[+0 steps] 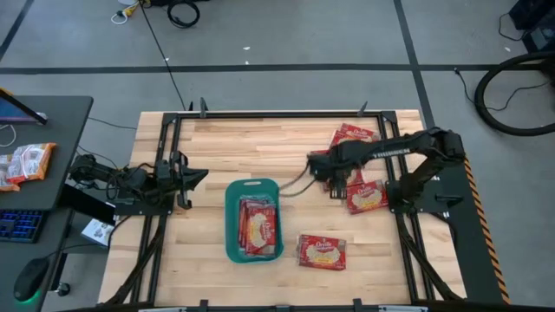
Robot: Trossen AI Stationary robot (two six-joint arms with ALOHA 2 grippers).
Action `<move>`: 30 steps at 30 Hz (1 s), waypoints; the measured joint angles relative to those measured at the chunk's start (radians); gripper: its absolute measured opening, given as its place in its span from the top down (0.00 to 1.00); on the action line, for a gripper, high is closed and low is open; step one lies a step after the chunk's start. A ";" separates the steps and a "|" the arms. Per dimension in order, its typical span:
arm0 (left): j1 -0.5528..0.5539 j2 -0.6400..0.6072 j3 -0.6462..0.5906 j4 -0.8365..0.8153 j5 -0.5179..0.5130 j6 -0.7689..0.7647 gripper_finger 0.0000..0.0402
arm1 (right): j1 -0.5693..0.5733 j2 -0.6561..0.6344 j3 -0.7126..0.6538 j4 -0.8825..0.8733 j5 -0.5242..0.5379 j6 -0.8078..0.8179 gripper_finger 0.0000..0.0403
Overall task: Sort popcorn bags into baskets
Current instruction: Put the red popcorn bag into the green bin
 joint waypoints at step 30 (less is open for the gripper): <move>0.000 0.000 0.000 -0.014 -0.017 0.003 0.98 | -0.348 0.248 0.002 0.054 -0.099 -0.490 0.79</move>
